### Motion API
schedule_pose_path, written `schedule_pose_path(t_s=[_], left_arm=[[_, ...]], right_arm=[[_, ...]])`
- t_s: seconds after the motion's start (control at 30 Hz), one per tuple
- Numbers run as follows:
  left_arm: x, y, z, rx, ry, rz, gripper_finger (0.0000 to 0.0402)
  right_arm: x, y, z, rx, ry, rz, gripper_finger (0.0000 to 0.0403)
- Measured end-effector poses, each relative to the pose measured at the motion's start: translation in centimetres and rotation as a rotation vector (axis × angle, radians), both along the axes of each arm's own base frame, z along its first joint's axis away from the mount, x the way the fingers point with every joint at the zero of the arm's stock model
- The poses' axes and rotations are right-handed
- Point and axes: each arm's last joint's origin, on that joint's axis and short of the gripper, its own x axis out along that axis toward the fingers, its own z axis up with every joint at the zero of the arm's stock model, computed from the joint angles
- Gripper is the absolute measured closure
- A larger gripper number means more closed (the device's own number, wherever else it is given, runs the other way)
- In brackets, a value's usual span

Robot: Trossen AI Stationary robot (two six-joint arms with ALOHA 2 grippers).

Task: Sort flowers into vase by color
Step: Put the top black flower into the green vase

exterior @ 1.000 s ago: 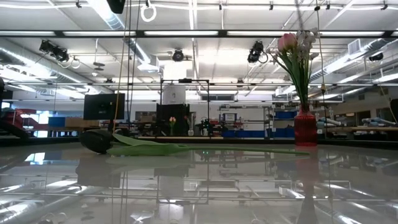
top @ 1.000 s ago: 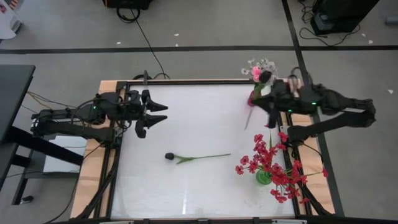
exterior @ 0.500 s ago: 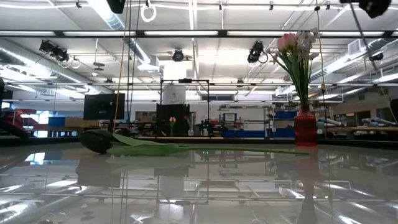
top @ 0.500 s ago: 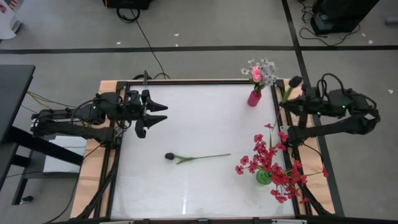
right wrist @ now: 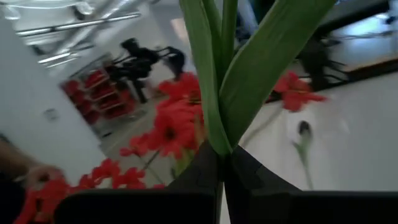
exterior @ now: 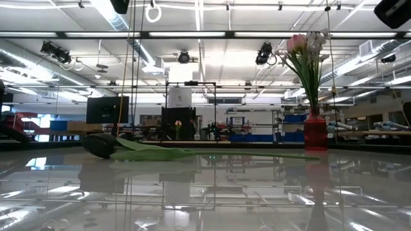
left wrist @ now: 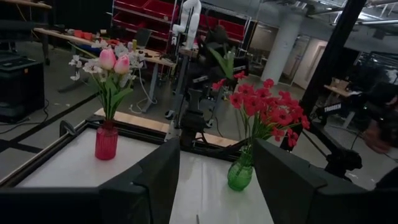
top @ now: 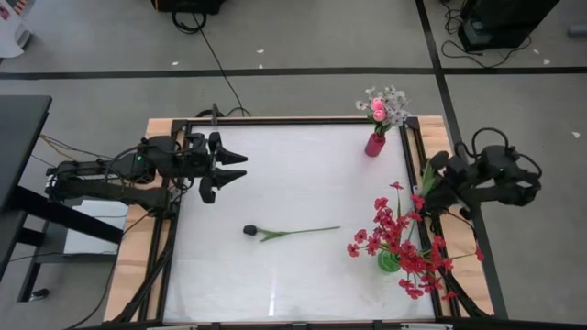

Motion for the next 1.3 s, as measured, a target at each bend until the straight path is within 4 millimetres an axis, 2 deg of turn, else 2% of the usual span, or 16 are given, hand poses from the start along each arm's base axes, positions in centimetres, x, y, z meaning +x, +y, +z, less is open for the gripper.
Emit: schedule_pose_path(t_s=[0.2,0.53,0.9,1.17,1.3], left_arm=[[0.0,0.0,0.0,0.0,0.0,0.0,0.0193],[0.0,0.0,0.0,0.0,0.0,0.0,0.0193],[0.0,0.0,0.0,0.0,0.0,0.0,0.0193],[0.0,0.0,0.0,0.0,0.0,0.0,0.0193],[0.0,0.0,0.0,0.0,0.0,0.0,0.0193]], right_arm=[[0.8,0.3,-0.2,0.002,-0.078,0.097,0.0389],[1.9,0.6,-1.6,-0.041,-0.084,0.202,0.0389],[1.8,0.7,-0.8,-0.041,-0.169,0.232,0.0389],[2.5,0.7,-2.1,-0.137,-0.169,0.237,0.0389],[2.7,1.0,-2.8,-0.198,-0.194,0.328,0.0386]])
